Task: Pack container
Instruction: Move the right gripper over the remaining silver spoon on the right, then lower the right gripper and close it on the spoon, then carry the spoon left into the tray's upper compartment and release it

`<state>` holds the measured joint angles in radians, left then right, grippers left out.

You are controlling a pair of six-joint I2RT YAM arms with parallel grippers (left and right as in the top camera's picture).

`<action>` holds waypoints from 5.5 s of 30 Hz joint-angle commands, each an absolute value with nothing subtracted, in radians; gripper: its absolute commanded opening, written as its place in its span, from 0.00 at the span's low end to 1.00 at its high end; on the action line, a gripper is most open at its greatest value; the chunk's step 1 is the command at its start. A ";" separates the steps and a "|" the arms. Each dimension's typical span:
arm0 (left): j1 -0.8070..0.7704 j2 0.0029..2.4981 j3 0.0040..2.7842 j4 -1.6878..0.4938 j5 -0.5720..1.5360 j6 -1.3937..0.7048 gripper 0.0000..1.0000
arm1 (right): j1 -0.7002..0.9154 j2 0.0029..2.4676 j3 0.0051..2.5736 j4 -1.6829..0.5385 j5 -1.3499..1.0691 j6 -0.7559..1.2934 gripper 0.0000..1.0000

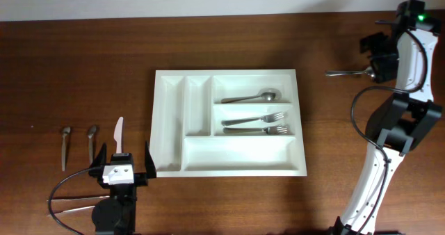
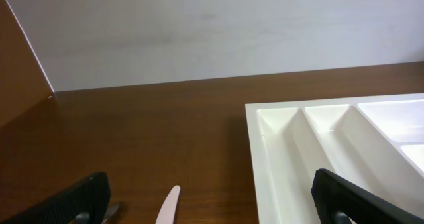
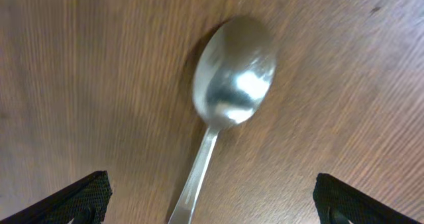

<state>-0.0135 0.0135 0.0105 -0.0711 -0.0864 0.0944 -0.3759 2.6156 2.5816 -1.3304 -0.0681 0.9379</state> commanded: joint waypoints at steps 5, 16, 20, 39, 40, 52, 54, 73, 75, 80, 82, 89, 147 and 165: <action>-0.008 0.006 0.009 -0.075 -0.083 0.110 0.99 | -0.372 2.612 2.531 -1.328 -0.040 0.921 0.99; -0.008 0.006 0.009 -0.075 -0.083 0.110 0.99 | -0.372 2.633 2.522 -1.330 -0.040 0.921 0.99; -0.008 0.006 0.009 -0.075 -0.083 0.110 0.99 | -0.371 2.651 2.522 -1.344 -0.040 0.921 0.99; -0.008 0.006 0.009 -0.075 -0.083 0.110 0.99 | -0.358 2.677 2.522 -1.379 0.033 0.922 0.99; -0.008 0.006 0.009 -0.075 -0.083 0.110 0.99 | -0.358 2.677 2.522 -1.381 0.036 0.922 0.99; -0.008 0.006 0.009 -0.075 -0.083 0.110 0.99 | -0.358 2.678 2.522 -1.395 0.039 0.922 0.99; -0.008 0.006 0.009 -0.075 -0.084 0.110 0.99 | -0.358 2.678 2.522 -1.391 0.039 0.921 0.99; -0.008 0.006 0.009 -0.075 -0.083 0.110 0.99 | -0.353 2.699 2.522 -1.380 0.062 0.922 0.99; -0.008 0.006 0.009 -0.075 -0.083 0.110 0.99 | -0.353 2.703 2.522 -1.380 0.062 0.922 0.99; -0.008 0.006 0.009 -0.075 -0.083 0.110 0.99 | -0.353 2.714 2.522 -1.382 0.063 0.921 0.99; -0.008 0.006 0.009 -0.075 -0.083 0.110 0.99 | -0.353 2.719 2.522 -1.385 0.065 0.921 0.99; -0.008 0.006 0.009 -0.075 -0.083 0.110 0.99 | -0.354 2.726 2.523 -1.434 0.111 0.921 0.99; -0.008 0.006 0.009 -0.075 -0.083 0.110 0.99 | -0.314 2.669 2.634 -1.354 -0.125 0.925 0.04; -0.008 0.006 0.009 -0.075 -0.083 0.110 0.99 | -0.078 2.607 2.992 -1.668 -0.281 1.179 0.04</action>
